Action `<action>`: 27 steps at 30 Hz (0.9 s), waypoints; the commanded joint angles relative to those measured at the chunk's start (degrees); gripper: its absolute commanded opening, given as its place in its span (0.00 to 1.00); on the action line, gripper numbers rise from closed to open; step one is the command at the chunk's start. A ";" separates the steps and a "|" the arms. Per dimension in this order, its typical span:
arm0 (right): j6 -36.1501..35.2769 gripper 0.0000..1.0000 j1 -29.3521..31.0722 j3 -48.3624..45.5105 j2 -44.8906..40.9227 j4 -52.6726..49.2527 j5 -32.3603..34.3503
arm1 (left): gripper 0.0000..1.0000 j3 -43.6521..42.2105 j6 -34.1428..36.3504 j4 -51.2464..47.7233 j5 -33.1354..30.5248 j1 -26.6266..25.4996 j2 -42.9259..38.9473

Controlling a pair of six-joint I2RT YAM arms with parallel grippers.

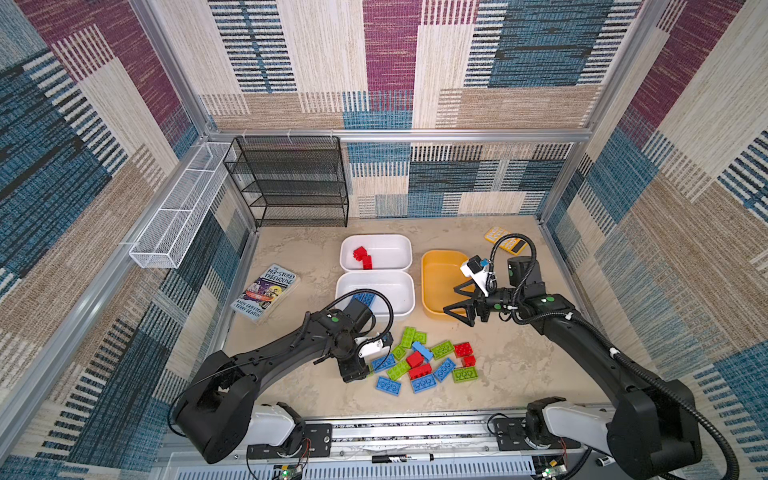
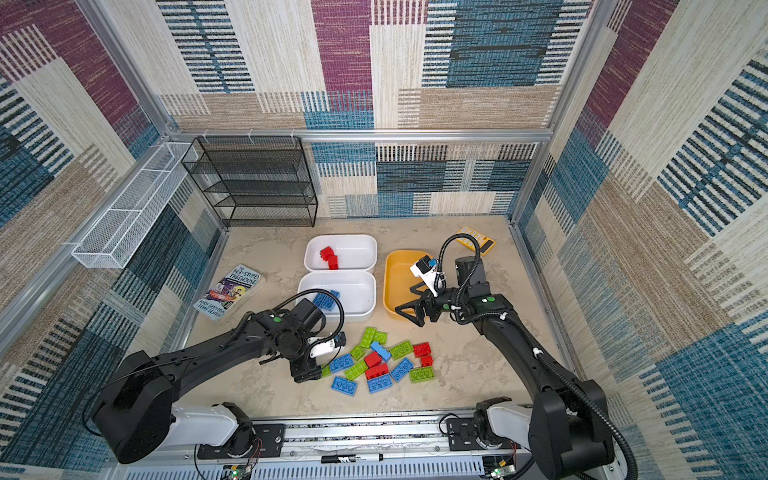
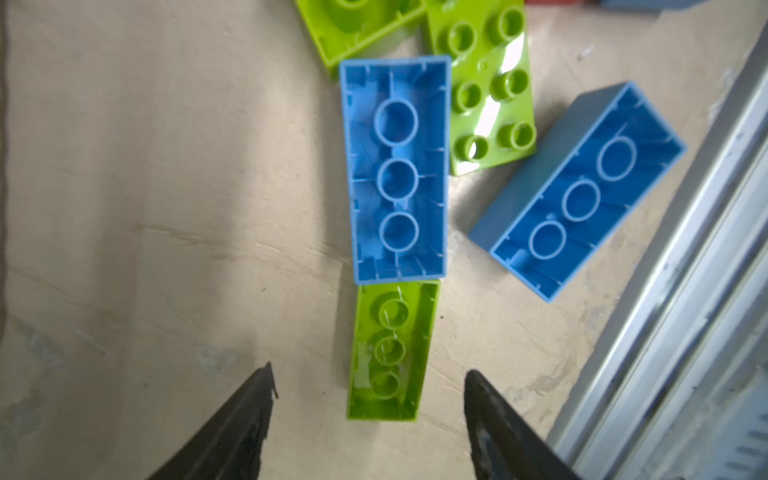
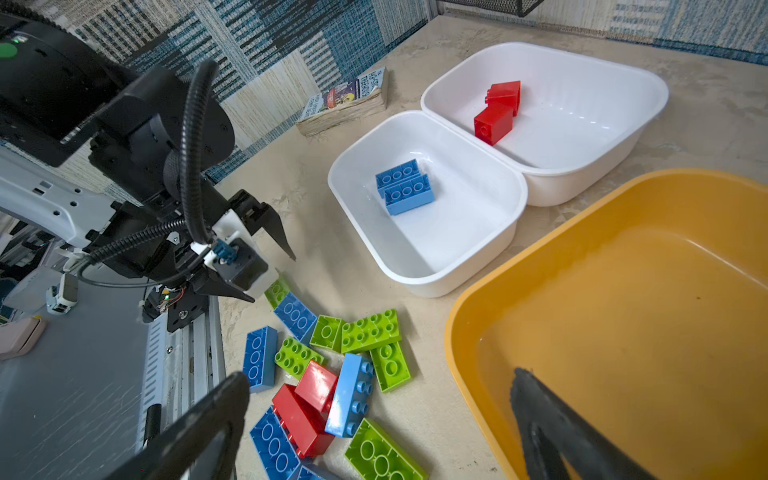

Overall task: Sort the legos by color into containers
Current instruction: 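Move the left gripper to the pile and grasp a lime-green brick, then carry the lime-green brick into the yellow tray and release it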

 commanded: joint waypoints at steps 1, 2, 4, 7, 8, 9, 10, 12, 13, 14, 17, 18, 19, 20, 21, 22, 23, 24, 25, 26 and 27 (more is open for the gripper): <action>-0.09 0.99 -0.01 -0.16 -0.42 -0.29 -0.44 | 0.71 -0.63 2.99 3.87 -2.78 -1.48 1.38; -0.09 0.99 0.03 -0.15 -0.57 -0.43 -0.41 | 0.70 -0.64 3.00 4.30 -2.96 -2.10 2.30; -0.05 0.99 0.03 -0.18 -0.70 -0.72 -0.02 | 0.67 -0.77 2.79 5.48 -3.89 -3.30 4.00; -0.22 0.99 0.03 0.15 -0.83 -1.44 0.29 | 0.54 0.03 2.25 5.87 -5.10 -4.66 6.50; -0.27 0.99 0.07 0.26 -0.93 -1.61 0.37 | 0.49 0.35 1.93 5.74 -5.23 -5.08 7.02; -0.37 0.99 0.03 0.30 -1.03 -1.71 0.48 | 0.46 0.39 1.87 5.74 -5.33 -5.24 7.20; -0.43 0.99 0.03 0.42 -1.07 -1.85 0.57 | 0.40 0.20 2.08 5.74 -5.37 -5.38 7.09; -0.58 0.99 0.03 0.47 -1.04 -1.98 0.71 | 0.30 -0.32 2.22 5.67 -5.75 -5.47 6.25; -0.58 0.99 0.03 0.52 -1.03 -1.95 0.75 | 0.30 -0.46 2.22 5.45 -5.89 -5.47 5.55; -0.48 0.99 0.03 0.45 -0.89 -1.89 0.71 | 0.30 -0.36 2.13 4.81 -6.13 -5.47 5.05; -0.36 0.99 0.03 0.52 -0.68 -1.59 0.55 | 0.30 0.56 1.96 2.18 -7.10 -5.39 3.31; -0.28 0.99 0.03 0.51 -0.53 -1.49 0.59 | 0.30 1.52 1.95 0.62 -7.34 -5.27 2.60; -0.29 0.99 0.03 0.51 -0.56 -1.37 0.70 | 0.30 2.64 1.87 -1.07 -7.59 -5.08 1.99; -0.27 0.99 0.03 0.48 -0.59 -1.28 0.79 | 0.30 3.85 1.82 -2.64 -7.85 -4.74 1.51; -0.29 0.99 -0.03 0.50 -0.57 -1.20 0.93 | 0.30 5.18 1.86 -4.14 -7.85 -4.15 0.83; -0.28 0.99 0.02 0.49 -0.48 -1.03 1.02 | 0.30 6.68 1.94 -5.56 -7.77 -3.43 0.13; -0.20 0.99 -0.01 0.44 -0.50 -0.81 1.03 | 0.30 8.18 1.95 -6.29 -7.58 -2.82 -0.45; -0.11 0.99 -0.02 0.45 -0.47 -0.60 1.09 | 0.30 9.93 1.95 -6.91 -7.33 -1.88 -1.12; 0.04 0.99 0.03 0.35 -0.44 -0.35 1.10 | 0.30 11.90 1.68 -6.94 -6.72 -0.73 -1.58; 0.14 0.99 0.03 0.43 -0.48 -0.14 1.22 | 0.30 13.76 1.32 -6.98 -6.11 0.46 -1.81; 0.27 0.99 0.07 0.43 -0.48 0.10 1.31 | 0.31 15.90 0.60 -6.81 -5.28 1.99 -1.47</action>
